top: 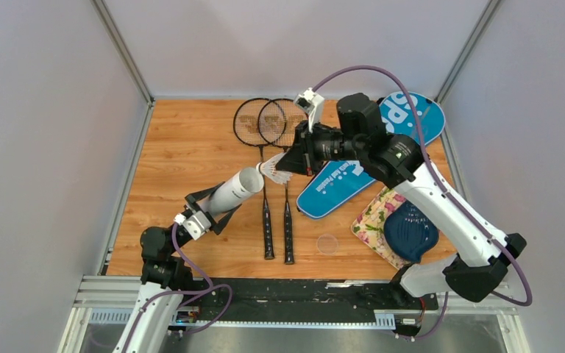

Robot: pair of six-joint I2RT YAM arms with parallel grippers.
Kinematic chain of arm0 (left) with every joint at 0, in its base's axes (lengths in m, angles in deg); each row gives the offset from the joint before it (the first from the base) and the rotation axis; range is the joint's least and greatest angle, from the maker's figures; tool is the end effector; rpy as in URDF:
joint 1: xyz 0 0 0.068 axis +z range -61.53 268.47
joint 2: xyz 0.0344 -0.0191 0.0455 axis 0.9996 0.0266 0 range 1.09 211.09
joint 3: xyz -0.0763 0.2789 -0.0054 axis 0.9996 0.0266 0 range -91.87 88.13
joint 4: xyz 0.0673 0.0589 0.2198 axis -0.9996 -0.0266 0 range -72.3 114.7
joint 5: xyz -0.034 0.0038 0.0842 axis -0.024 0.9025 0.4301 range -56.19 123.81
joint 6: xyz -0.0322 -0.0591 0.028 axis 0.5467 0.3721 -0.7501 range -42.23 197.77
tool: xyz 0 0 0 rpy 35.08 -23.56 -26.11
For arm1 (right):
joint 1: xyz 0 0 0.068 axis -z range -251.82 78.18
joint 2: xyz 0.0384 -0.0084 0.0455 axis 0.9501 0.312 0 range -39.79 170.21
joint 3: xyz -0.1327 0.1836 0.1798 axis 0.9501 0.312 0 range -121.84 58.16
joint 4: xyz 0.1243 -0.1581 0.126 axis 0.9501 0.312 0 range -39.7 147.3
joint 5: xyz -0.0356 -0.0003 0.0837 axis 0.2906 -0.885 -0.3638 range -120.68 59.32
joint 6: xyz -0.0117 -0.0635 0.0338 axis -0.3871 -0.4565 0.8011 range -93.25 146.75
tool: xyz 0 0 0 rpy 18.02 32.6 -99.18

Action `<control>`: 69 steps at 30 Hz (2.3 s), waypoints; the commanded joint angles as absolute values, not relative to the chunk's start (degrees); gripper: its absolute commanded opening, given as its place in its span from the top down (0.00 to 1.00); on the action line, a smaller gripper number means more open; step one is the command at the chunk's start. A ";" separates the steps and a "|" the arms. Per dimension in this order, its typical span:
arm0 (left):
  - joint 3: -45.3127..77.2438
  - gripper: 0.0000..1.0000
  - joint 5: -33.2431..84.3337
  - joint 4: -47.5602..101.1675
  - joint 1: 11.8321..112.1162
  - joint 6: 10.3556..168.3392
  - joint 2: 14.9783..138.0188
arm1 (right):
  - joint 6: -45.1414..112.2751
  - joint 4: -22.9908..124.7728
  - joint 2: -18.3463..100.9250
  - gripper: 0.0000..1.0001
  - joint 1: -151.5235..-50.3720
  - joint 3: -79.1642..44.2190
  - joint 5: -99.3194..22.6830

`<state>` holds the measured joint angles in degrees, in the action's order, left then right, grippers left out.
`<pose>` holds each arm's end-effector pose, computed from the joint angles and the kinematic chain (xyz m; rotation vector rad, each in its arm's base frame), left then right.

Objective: Pack up the badminton gear

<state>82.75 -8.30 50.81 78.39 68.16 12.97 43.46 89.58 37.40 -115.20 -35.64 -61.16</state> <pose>0.0732 -0.0543 0.2460 0.8295 1.0438 -0.4573 0.1730 0.2056 0.4589 -0.8457 1.9338 1.1822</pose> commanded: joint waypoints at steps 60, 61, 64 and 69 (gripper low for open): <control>82.95 0.96 -5.92 45.71 78.45 70.83 13.40 | 45.03 88.19 40.38 0.55 -128.25 -35.89 -32.51; 82.86 0.96 -5.75 45.62 78.45 70.74 13.40 | 45.64 87.48 38.54 0.55 -128.16 -35.01 -33.31; 82.86 0.96 -5.48 45.53 78.45 70.74 13.31 | 47.05 85.54 37.82 0.56 -128.07 -33.16 -37.96; 82.86 0.96 -5.57 45.79 78.45 71.09 13.13 | 48.28 84.75 40.62 0.58 -128.25 -33.07 -40.17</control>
